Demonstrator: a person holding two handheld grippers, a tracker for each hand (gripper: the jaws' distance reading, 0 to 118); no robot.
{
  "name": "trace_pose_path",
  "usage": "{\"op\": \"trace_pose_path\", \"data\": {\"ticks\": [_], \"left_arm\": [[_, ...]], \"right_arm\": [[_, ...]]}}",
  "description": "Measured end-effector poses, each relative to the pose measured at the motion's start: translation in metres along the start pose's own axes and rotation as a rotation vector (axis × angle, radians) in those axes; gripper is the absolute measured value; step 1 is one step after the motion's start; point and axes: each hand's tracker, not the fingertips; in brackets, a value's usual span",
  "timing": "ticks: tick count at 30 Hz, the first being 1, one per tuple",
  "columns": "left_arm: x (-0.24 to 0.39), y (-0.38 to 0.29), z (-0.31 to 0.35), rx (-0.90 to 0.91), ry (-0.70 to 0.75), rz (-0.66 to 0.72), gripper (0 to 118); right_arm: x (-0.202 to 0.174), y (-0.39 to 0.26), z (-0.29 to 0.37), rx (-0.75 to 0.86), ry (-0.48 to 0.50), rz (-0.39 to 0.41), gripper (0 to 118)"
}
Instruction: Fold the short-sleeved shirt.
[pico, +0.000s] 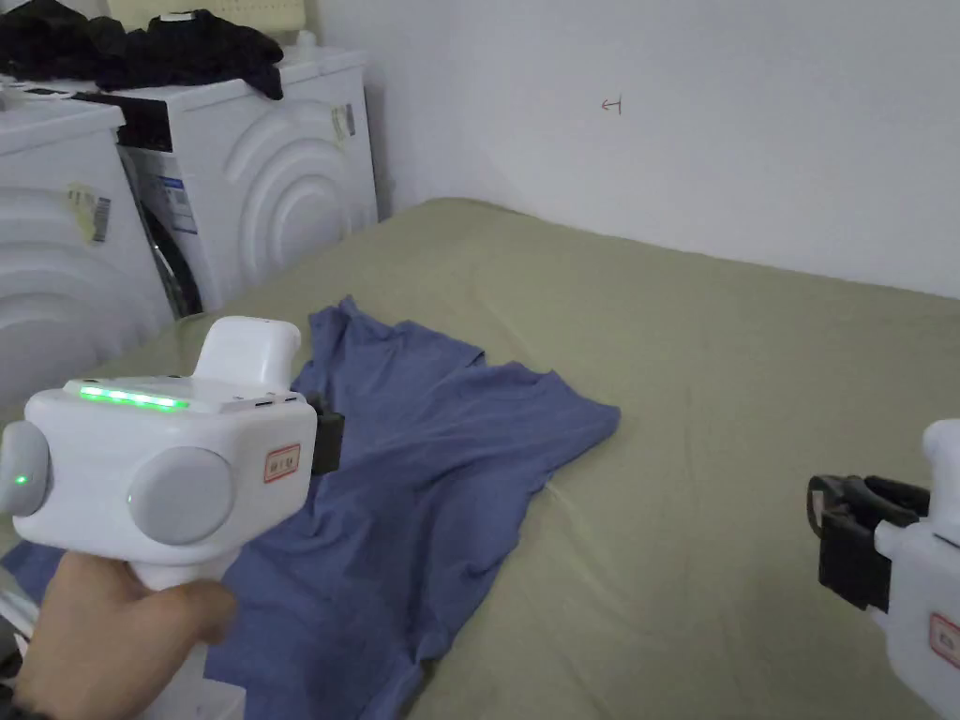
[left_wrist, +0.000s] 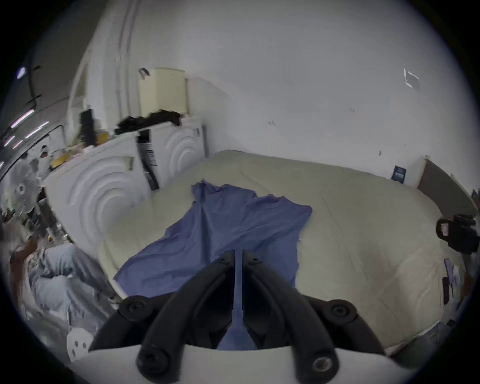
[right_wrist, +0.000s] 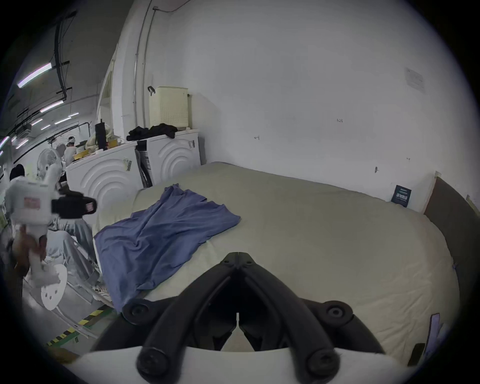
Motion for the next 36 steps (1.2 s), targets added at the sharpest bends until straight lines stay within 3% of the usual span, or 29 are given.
{"op": "trace_pose_path", "data": {"ticks": [4, 5, 7, 8, 10, 15, 21, 23, 24, 26, 28, 29, 30, 31, 34, 36], "left_arm": [[0.003, 0.043, -0.089, -0.118, -0.167, -0.07, 5], [0.003, 0.054, -0.116, -0.156, -0.204, -0.083, 21], [0.005, 0.07, -0.166, -0.209, -0.205, -0.091, 100], [0.005, 0.074, -0.191, -0.215, -0.202, -0.077, 118], [0.002, 0.081, -0.231, -0.248, -0.287, -0.046, 118], [0.014, 0.072, -0.303, -0.406, -0.217, -0.16, 118], [0.034, 0.039, -0.325, -0.495, -0.242, -0.267, 118], [0.042, 0.027, -0.326, -0.512, -0.325, -0.273, 113], [0.046, 0.022, -0.327, -0.518, -0.324, -0.282, 106], [0.053, 0.011, -0.327, -0.515, -0.283, -0.317, 79], [0.049, 0.013, -0.321, -0.467, -0.287, -0.284, 74], [0.047, 0.016, -0.317, -0.453, -0.301, -0.264, 55], [0.046, 0.021, -0.31, -0.401, -0.285, -0.271, 19], [0.047, 0.025, -0.305, -0.354, -0.271, -0.293, 3], [0.045, 0.041, -0.291, -0.343, -0.316, -0.185, 3], [0.053, 0.053, -0.284, -0.331, -0.319, -0.197, 3]], "right_arm": [[0.028, -0.011, -0.013, -0.036, -0.043, -0.027, 1], [0.036, -0.013, -0.015, -0.046, -0.051, -0.037, 1], [0.052, -0.019, -0.02, -0.056, -0.065, -0.05, 1], [0.06, -0.023, -0.022, -0.058, -0.087, -0.06, 1], [0.078, -0.029, -0.024, -0.071, -0.127, -0.079, 1], [0.11, -0.041, -0.021, -0.108, -0.2, -0.111, 1], [0.118, -0.051, -0.022, -0.121, -0.195, -0.141, 1], [0.116, -0.054, -0.026, -0.131, -0.183, -0.147, 1], [0.114, -0.055, -0.026, -0.132, -0.18, -0.148, 1], [0.11, -0.058, -0.025, -0.122, -0.168, -0.152, 1], [0.107, -0.058, -0.021, -0.118, -0.154, -0.159, 1], [0.107, -0.057, -0.019, -0.116, -0.154, -0.159, 1], [0.106, -0.057, -0.017, -0.114, -0.157, -0.156, 1], [0.107, -0.056, -0.015, -0.112, -0.162, -0.151, 1], [0.11, -0.051, -0.006, -0.097, -0.178, -0.159, 1], [0.113, -0.048, 0.003, -0.082, -0.186, -0.169, 1]]}}
